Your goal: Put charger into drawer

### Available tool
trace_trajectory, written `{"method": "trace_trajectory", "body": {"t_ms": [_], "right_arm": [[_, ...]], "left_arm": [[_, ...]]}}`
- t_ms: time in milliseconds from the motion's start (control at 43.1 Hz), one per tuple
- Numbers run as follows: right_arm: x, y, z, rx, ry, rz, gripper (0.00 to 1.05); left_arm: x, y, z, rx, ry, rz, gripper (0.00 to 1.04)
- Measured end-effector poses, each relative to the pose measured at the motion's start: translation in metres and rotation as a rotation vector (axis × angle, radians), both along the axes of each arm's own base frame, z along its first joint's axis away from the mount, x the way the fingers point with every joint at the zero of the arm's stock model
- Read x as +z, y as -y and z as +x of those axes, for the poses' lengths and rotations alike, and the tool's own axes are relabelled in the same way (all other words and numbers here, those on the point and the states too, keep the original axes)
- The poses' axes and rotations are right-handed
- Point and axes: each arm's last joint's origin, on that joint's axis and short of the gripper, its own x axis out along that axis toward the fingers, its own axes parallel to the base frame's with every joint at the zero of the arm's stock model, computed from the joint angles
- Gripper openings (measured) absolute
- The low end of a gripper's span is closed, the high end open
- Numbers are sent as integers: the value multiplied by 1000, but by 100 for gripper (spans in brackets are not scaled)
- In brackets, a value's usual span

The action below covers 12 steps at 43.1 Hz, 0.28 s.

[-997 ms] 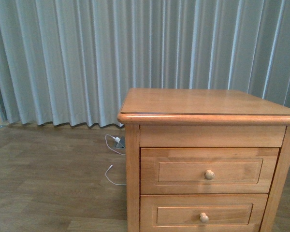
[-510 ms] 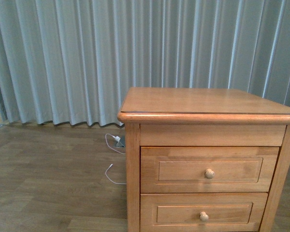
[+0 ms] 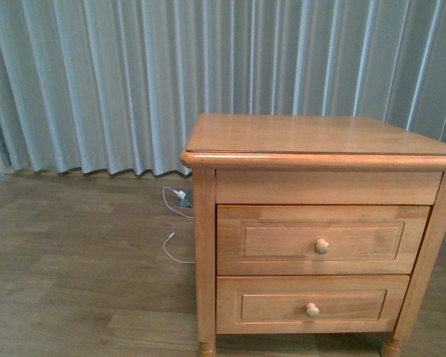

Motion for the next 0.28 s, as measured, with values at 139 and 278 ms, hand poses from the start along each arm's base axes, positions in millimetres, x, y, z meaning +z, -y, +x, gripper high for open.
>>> {"method": "trace_trajectory", "body": {"t_ms": [139, 278], "right_arm": [[0, 0, 0, 0, 0, 0, 89], [0, 0, 0, 0, 0, 1, 96]], "left_arm": [[0, 0, 0, 0, 0, 0, 99], [0, 0, 0, 0, 0, 0, 99]]}}
